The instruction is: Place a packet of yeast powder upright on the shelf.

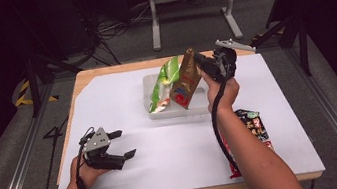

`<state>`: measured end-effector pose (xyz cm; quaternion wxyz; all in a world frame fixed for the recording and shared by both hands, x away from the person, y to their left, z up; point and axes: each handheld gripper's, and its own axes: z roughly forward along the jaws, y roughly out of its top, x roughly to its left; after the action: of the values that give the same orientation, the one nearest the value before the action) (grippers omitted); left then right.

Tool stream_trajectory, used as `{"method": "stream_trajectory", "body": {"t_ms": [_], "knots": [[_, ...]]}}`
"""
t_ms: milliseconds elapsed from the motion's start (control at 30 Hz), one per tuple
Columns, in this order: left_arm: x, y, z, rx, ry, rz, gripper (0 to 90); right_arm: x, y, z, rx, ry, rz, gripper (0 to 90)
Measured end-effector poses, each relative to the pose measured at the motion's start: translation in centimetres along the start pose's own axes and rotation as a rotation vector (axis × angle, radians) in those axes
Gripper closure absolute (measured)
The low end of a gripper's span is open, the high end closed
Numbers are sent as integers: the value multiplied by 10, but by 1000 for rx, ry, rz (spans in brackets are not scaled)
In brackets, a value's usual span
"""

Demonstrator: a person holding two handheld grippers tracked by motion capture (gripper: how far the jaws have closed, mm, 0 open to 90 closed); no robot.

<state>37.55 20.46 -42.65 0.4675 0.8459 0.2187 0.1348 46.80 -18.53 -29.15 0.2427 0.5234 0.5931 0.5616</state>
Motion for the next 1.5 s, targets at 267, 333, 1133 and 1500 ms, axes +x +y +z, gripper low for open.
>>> {"method": "stream_trajectory", "body": {"t_ms": [267,333,1133,1500], "knots": [[0,1,0,-6,-6,5,166,11,-4,5,-56,-44,-15,895],[-1,1,0,-5,-9,6,166,14,-9,8,-77,-68,-25,893],[0,-1,1,5,-17,4,165,1,-38,8,50,118,-192,855],[-1,0,2,8,-12,4,157,-16,-39,0,132,195,-221,655]]}}
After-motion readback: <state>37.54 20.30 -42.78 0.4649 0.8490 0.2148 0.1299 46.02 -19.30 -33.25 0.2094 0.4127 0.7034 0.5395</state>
